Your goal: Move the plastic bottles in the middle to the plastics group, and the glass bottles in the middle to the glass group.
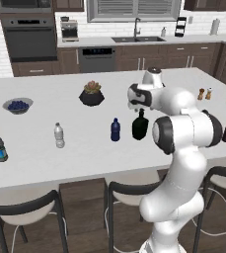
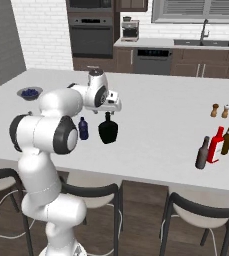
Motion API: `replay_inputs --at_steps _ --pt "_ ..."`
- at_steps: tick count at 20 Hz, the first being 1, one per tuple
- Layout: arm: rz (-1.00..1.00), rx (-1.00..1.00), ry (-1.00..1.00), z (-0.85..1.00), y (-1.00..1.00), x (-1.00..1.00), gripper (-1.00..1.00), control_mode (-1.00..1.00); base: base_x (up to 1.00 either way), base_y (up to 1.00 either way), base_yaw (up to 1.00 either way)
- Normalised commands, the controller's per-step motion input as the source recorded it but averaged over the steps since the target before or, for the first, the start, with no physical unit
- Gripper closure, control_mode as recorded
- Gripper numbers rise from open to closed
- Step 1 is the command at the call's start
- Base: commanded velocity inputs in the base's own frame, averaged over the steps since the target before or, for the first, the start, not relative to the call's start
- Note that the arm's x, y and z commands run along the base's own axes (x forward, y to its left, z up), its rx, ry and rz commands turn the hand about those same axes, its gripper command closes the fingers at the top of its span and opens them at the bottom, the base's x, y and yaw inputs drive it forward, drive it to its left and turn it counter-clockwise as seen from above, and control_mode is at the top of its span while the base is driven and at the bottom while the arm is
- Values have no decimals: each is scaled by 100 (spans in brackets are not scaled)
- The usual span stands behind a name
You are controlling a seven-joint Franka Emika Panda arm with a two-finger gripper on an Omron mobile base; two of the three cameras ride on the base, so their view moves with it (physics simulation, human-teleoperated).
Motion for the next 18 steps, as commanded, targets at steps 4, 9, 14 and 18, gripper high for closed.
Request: replay_inputs --at_steps 4,9,14,18 --pt "0 0 0 -32 0 17 -100 -100 0 0 0" --pt "0 0 0 -16 0 4 -100 -100 0 0 0" --pt "0 0 0 -20 0 5 -100 -100 0 0 0" --pt "1 0 0 -24 0 12 -100 -100 0 0 0"
